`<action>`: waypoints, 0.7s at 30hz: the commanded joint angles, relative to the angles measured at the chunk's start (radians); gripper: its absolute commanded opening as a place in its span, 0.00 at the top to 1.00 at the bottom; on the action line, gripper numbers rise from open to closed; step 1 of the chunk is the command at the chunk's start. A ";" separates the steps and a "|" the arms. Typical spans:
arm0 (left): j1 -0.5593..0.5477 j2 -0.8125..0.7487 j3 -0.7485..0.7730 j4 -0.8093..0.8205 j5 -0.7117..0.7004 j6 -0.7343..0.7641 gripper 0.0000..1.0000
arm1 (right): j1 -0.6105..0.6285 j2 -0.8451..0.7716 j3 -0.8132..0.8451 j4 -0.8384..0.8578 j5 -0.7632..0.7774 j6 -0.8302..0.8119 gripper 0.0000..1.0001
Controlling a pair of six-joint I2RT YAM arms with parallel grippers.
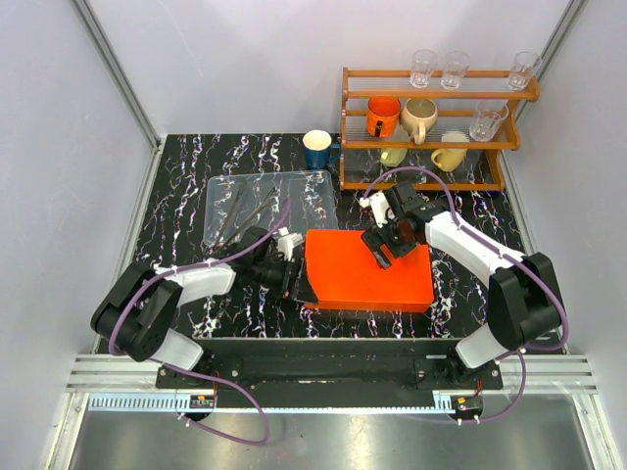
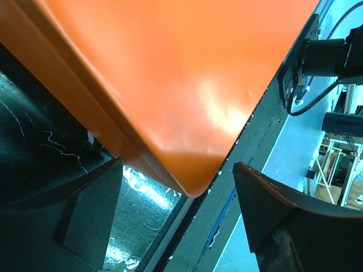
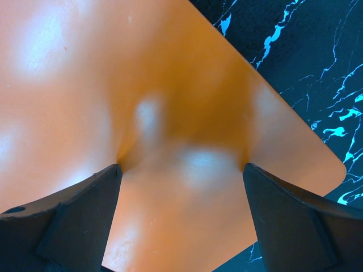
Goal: Pack the cookies
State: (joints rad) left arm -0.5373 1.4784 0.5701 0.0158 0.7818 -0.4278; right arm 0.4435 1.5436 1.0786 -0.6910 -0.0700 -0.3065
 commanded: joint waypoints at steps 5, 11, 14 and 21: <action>0.034 -0.127 0.040 0.039 -0.004 0.035 0.16 | 0.012 -0.062 -0.013 -0.053 0.035 -0.029 0.05; 0.068 -0.219 0.034 0.042 -0.007 0.049 0.14 | 0.012 -0.145 0.007 -0.050 0.045 -0.039 0.05; 0.115 -0.253 0.040 0.039 0.000 0.046 0.14 | 0.011 -0.197 0.027 -0.039 0.062 -0.037 0.05; 0.217 -0.369 0.100 -0.071 -0.042 0.112 0.13 | -0.022 -0.280 0.058 0.016 0.137 -0.037 0.02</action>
State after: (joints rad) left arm -0.3542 1.1900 0.5873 -0.0204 0.7753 -0.3927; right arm 0.4408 1.3178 1.0889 -0.7338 -0.0006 -0.3355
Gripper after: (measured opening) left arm 0.865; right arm 0.965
